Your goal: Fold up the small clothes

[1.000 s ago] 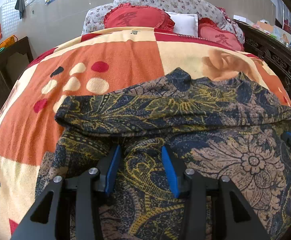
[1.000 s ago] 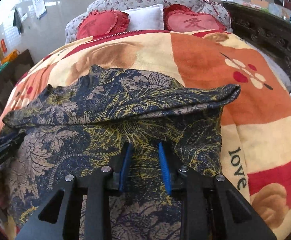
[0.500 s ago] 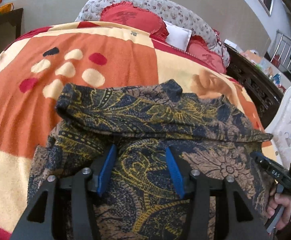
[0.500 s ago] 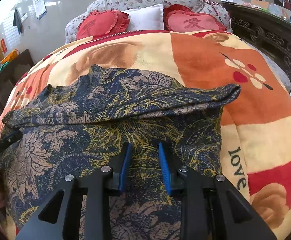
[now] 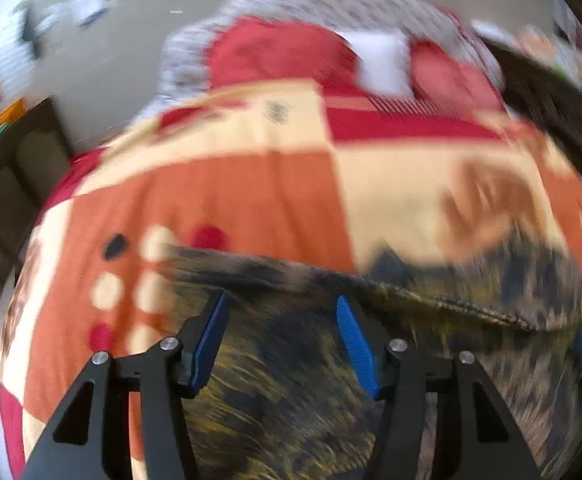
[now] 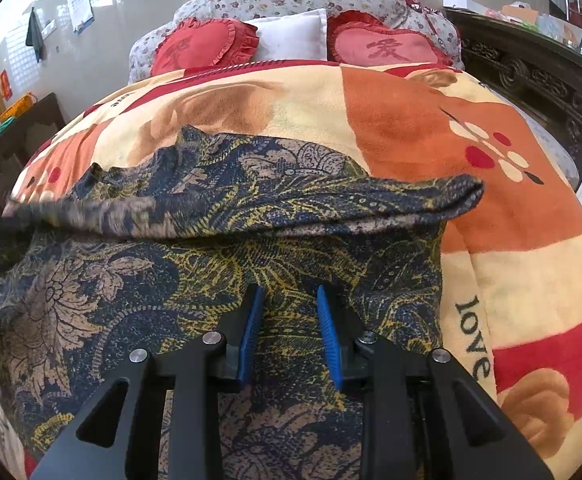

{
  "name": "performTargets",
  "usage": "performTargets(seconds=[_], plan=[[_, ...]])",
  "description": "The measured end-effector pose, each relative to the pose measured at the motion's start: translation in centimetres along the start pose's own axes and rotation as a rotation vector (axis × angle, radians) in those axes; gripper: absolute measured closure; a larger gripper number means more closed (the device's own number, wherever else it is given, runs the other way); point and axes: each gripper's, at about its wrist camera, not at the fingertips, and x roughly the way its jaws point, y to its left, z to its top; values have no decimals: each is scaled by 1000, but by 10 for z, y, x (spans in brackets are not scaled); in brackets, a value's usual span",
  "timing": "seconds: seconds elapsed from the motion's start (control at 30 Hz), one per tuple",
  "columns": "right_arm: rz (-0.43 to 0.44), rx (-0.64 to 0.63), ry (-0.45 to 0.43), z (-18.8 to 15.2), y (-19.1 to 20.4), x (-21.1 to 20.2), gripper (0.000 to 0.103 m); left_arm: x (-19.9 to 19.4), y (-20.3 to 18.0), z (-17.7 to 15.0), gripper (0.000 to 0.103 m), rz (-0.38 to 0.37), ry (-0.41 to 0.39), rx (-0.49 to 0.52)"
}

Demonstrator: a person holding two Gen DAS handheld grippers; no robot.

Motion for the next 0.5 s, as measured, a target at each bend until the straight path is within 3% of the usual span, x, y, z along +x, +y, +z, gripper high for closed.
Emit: performTargets(seconds=[0.1,0.2,0.3,0.5], plan=[[4,5,-1,0,0,0,62,-8,13,-9,43,-64,-12,-70],[14,15,-1,-1,-2,0,62,-9,3,-39,43,-125,-30,-20],[22,21,-1,-1,-4,-1,62,13,-15,-66,41,-112,7,39],[31,17,58,12,-7,1,62,25,6,-66,38,-201,10,-84]])
